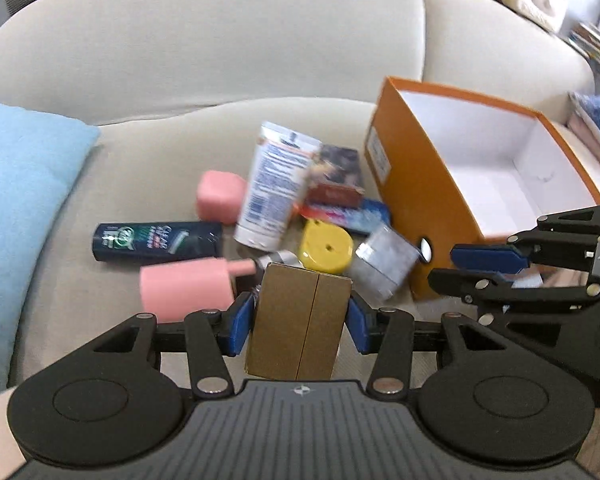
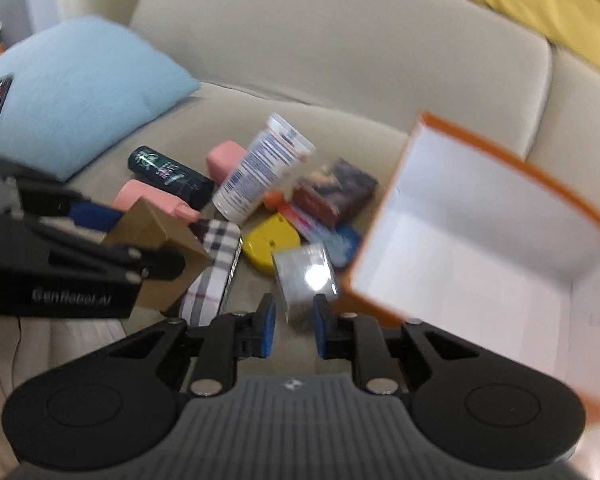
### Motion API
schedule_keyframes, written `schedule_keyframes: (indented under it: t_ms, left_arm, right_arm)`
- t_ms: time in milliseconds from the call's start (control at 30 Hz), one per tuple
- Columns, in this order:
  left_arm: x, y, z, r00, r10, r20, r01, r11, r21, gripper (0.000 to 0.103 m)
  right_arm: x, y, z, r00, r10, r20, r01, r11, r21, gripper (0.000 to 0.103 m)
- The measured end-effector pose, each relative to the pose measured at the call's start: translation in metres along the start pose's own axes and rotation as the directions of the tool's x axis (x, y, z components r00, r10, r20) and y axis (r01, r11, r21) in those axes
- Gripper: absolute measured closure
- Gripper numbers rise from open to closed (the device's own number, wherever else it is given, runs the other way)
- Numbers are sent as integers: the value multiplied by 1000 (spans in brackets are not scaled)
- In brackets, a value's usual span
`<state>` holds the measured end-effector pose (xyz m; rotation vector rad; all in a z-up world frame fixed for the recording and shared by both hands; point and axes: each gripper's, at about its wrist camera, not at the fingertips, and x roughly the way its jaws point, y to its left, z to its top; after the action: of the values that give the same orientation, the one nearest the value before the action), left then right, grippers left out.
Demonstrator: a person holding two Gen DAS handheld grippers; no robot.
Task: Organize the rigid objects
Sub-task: 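Grasp the clear plastic cube with the right tool while the left tool holds the brown box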
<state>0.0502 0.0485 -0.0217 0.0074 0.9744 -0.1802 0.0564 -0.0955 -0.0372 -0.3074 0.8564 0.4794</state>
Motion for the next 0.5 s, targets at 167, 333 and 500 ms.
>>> schedule_keyframes:
  t_ms: [167,333,500]
  left_arm:
    - [17,16,6,1000,-20,-4,20,999,-45,47]
    - [27,31,10,999,-54,-4,54,994,-95,47]
    - [39,35,15,992,-126,-21,124,990,-60,47]
  right_arm:
    - [11,1,21,999,43,7,-43,996,-79,82]
    - [30,1,45,995,32,-92,-49,982,-185,67]
    - [52,-3,62,977,38,-210,-88,968,-236,52]
